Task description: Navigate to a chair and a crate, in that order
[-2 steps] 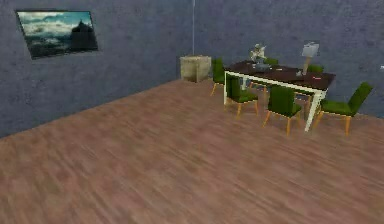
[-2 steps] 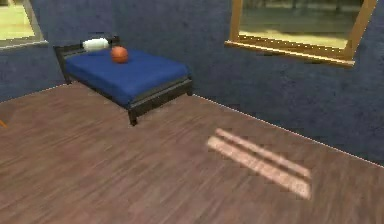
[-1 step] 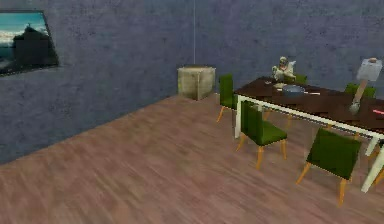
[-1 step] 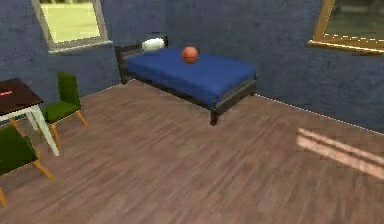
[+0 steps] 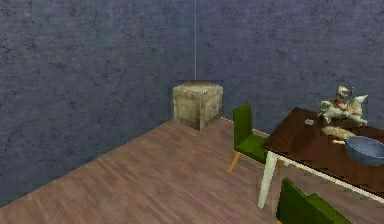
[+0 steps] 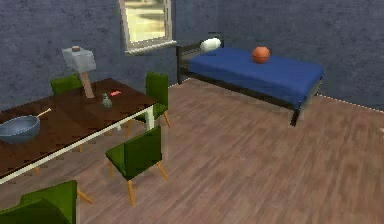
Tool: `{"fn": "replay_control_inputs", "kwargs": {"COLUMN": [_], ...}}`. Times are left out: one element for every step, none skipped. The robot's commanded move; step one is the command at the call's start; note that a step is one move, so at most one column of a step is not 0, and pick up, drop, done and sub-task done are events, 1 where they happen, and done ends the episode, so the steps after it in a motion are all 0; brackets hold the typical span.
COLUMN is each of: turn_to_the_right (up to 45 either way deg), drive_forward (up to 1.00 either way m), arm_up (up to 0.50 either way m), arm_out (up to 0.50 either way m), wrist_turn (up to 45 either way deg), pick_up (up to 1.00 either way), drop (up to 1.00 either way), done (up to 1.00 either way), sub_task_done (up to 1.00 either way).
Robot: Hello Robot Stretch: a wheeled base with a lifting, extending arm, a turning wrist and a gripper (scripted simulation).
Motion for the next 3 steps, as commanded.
{"fn": "replay_control_inputs", "kwargs": {"turn_to_the_right": [-3.0, -3.0, 0.0], "drive_forward": [0.0, 0.0, 0.3], "arm_up": [0.0, 0.0, 0.0], "arm_out": [0.0, 0.0, 0.0], "wrist_turn": [0.0, 0.0, 0.0], "pick_up": [0.0, 0.0, 0.0], "drop": [0.0, 0.0, 0.0], "done": [0.0, 0.0, 0.0], "sub_task_done": [0.0, 0.0, 0.0]}}
